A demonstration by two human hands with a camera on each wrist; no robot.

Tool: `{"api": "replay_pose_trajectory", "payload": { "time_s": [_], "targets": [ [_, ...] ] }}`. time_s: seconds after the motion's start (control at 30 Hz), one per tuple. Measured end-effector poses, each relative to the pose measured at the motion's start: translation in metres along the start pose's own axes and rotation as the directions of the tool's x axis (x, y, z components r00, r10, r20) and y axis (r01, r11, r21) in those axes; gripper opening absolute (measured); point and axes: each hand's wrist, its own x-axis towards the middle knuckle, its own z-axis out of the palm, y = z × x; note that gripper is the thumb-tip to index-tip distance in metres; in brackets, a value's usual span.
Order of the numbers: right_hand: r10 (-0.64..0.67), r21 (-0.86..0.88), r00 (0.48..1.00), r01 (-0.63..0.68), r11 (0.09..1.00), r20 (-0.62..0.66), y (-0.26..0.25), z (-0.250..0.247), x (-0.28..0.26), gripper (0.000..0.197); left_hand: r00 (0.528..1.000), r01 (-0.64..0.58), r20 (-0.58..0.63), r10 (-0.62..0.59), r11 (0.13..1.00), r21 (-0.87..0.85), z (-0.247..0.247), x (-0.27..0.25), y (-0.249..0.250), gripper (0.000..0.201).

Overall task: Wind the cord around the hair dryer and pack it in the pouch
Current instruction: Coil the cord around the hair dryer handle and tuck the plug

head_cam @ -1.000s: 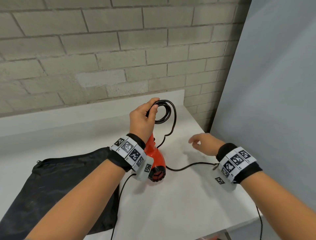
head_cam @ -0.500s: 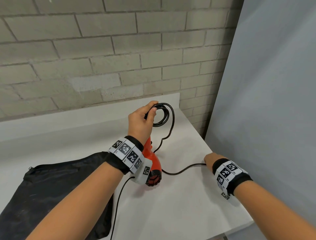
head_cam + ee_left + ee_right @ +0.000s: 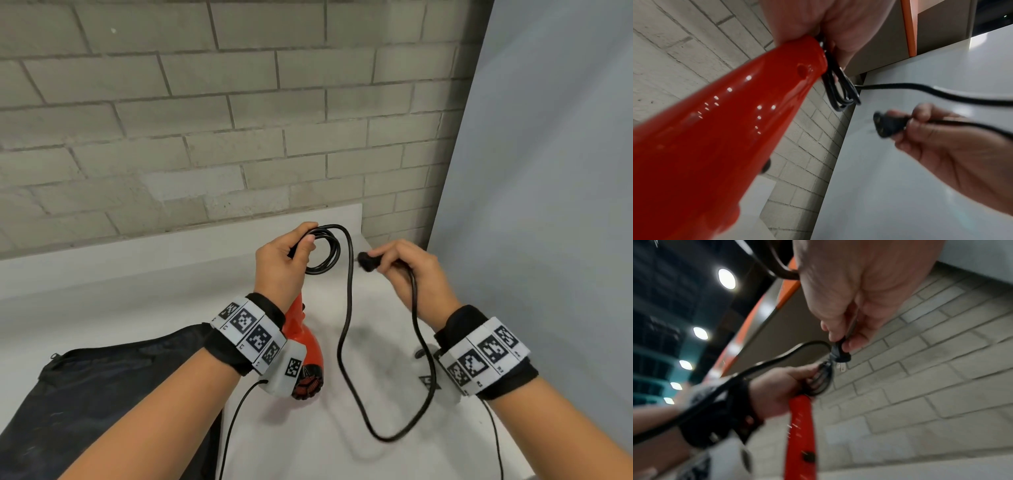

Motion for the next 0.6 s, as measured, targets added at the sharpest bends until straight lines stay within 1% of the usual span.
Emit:
{"api": "replay_pose_trajectory", "payload": {
  "time_s": [0.1,0.13,0.2,0.3,0.4,0.5,0.57,0.6],
  "targets": [
    [0.077,0.239,0.996,-0.086,0.967,0.044,-0.018,0.016,0.005,0.038,1.0,-0.002,-0.001,0.002,1.0,-0.005,0.001,0.001,0.001,0.025],
    [0.091,0.288,0.995,-0.102,0.952,0.051,-0.022,0.021,0.007,0.039,1.0,-0.007,0.004,0.007,1.0,-0.01,0.001,0.001,0.002,0.025],
    [0.072,0.303,0.996,-0.082,0.949,0.045,-0.026,0.028,0.011,0.036,1.0,-0.02,0.017,0.02,1.0,-0.014,0.0,0.001,0.002,0.026],
    [0.035,0.15,0.999,-0.038,0.988,0.017,-0.028,0.04,0.02,0.022,0.998,-0.037,0.046,0.037,0.999,-0.017,0.0,0.002,0.001,0.026],
    [0.077,-0.017,0.997,-0.078,0.997,-0.017,-0.024,0.051,0.026,0.014,0.996,-0.065,0.058,0.062,0.997,0.045,0.0,0.004,-0.003,0.026],
    [0.13,-0.109,0.986,-0.141,0.984,-0.103,-0.02,0.062,0.032,0.02,0.996,-0.062,0.073,0.06,0.997,0.034,-0.002,0.007,-0.004,0.026],
    [0.14,-0.112,0.974,-0.161,0.981,-0.178,-0.017,0.068,0.037,0.028,0.992,-0.076,0.1,0.074,0.997,0.022,-0.004,0.007,-0.002,0.027],
    [0.141,-0.087,0.973,-0.158,0.984,-0.181,-0.016,0.07,0.04,0.029,0.991,-0.061,0.122,0.062,0.998,-0.012,-0.004,0.008,-0.002,0.027]
  ]
}}
